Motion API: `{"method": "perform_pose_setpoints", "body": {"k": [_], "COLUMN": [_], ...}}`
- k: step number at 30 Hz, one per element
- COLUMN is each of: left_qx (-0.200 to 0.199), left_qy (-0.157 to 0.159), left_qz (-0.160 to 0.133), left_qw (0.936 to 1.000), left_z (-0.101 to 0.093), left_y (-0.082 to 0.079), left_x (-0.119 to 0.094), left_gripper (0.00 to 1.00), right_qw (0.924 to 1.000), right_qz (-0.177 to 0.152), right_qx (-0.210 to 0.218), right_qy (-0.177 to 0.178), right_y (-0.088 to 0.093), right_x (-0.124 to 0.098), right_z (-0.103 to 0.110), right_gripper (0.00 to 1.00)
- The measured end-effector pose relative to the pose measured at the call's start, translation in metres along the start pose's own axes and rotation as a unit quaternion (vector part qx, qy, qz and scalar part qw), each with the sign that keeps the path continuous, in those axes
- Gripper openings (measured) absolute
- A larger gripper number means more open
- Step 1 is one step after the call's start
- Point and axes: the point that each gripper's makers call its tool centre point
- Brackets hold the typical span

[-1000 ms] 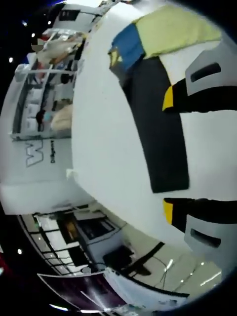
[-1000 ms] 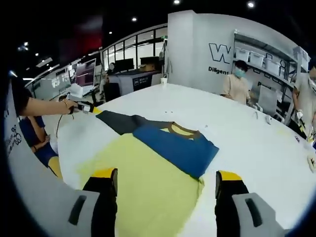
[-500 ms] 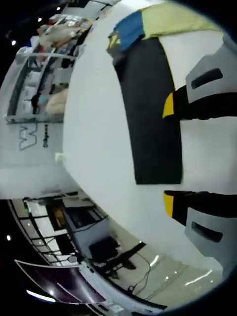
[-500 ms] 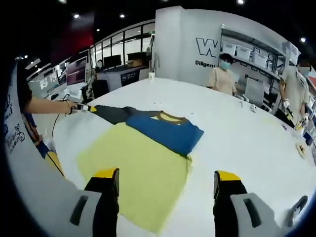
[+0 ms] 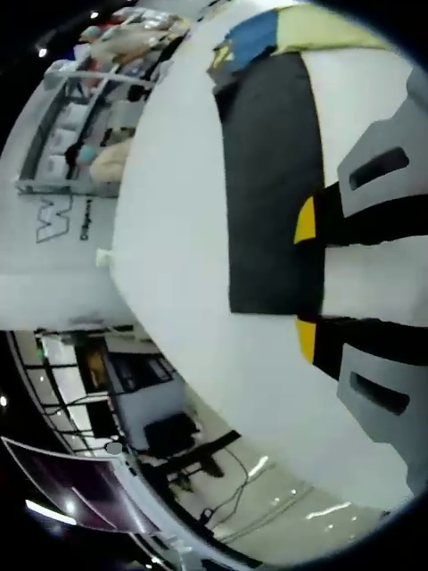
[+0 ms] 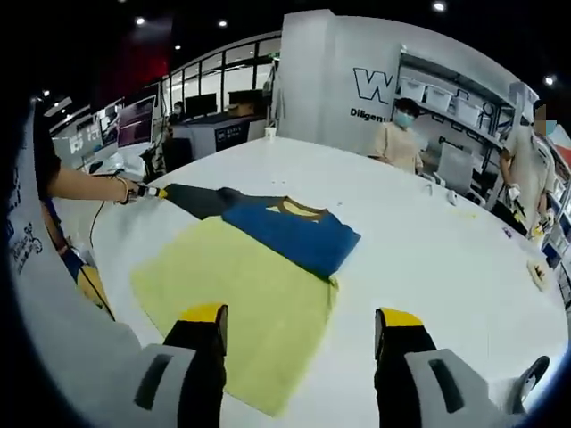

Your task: Fold the garment on the visible template until the final outline fits inside the template.

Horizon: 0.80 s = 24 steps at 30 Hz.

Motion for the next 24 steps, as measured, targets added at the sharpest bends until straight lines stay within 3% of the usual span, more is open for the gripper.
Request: {"method": "perform_pose_setpoints", "body": {"k": [1, 5, 8, 10, 17, 24], "left_qx": [-0.004, -0.011, -0.064, -0.052, -0.055, -0.052], "left_qy": [-0.002, 0.002, 0.016, 0.027, 0.069, 0.135], "left_qz": [-0.001, 0.003, 0.003, -0.020, -0.048, -0.103], "left_qw": [1.0000, 0.9999, 0.9978, 0.9981, 0.9950, 0.9841], "left_z": [0.002, 0.002, -0.008, -0.015, -0.034, -0.080], "left_y": [0.000, 0.001, -0.002, -0.011, -0.039, -0.093], "left_x": [0.001, 0.001, -0.006, -0.009, -0.029, -0.063], "left_gripper": [0.13, 0.10, 0.04, 0.03, 0.02, 0.02], "right_qw": [1.0000, 0.9999, 0.9999, 0.9998, 0.9995, 0.9988], "right_qz": [-0.001, -0.002, -0.005, -0.008, -0.013, -0.030], "right_qx": [-0.003, 0.009, 0.008, 0.014, 0.024, 0.036], "right_qy": [0.005, 0.005, 0.009, 0.012, 0.013, 0.013], "right_y": [0.000, 0.003, 0.003, 0.004, 0.011, 0.013], "right_x": [0.000, 0.000, -0.004, -0.005, -0.009, -0.017], "right_z": [-0.001, -0.003, -0.004, -0.005, -0.004, -0.001], "right_gripper": [0.62, 0.63, 0.63, 0.63, 0.64, 0.65]}}
Point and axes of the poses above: the point that each gripper's makers call its tool centre point, and the gripper's own axes: x roughly forward along the fingers, z roughly to its left, y roughly out of its underside, and after that the axes turned 7 degrees about -y, right-handed
